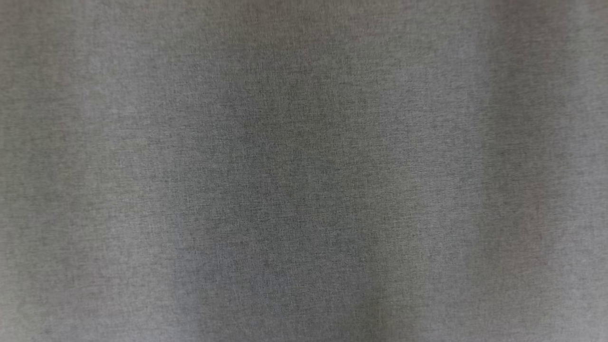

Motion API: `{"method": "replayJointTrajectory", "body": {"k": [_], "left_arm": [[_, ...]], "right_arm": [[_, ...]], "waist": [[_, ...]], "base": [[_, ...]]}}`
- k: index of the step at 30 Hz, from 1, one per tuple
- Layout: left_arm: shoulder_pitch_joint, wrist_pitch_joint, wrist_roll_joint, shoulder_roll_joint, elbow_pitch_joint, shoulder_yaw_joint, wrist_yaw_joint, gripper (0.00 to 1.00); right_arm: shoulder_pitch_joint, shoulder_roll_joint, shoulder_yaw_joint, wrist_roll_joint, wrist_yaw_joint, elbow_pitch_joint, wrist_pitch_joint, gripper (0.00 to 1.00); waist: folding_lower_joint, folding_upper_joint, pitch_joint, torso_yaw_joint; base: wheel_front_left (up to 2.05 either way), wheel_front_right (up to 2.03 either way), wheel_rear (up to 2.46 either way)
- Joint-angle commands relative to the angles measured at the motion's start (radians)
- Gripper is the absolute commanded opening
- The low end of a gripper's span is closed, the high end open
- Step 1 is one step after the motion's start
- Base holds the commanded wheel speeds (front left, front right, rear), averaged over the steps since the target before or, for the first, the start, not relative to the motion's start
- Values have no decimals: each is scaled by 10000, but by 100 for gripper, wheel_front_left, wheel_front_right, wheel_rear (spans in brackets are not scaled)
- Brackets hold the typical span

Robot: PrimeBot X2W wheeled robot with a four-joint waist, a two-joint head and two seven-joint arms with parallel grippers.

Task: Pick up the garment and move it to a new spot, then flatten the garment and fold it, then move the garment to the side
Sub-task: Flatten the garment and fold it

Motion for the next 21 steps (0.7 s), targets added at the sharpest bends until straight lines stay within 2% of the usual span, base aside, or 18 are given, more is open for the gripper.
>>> {"method": "replayJointTrajectory", "body": {"k": [1,11,16,21], "left_arm": [[-423,-141,70,-46,93,-19,18,0],[-2079,-819,177,-365,1475,-595,17,0],[-2044,-1096,-90,-358,1932,-934,17,0],[-1283,-1463,-686,-269,1914,-1152,17,0]], "right_arm": [[-238,164,11,-70,-27,90,-85,0],[-1081,304,299,-141,-27,812,-457,0],[-1120,257,453,-80,-27,1085,-524,0],[-471,114,819,169,-27,973,-677,0]], "waist": [[-4,-4,208,-14],[-4,-4,237,102],[-4,-4,359,102],[-4,-4,357,120]], "base": [[0,0,0],[0,0,0],[0,0,0],[0,0,0]]}}
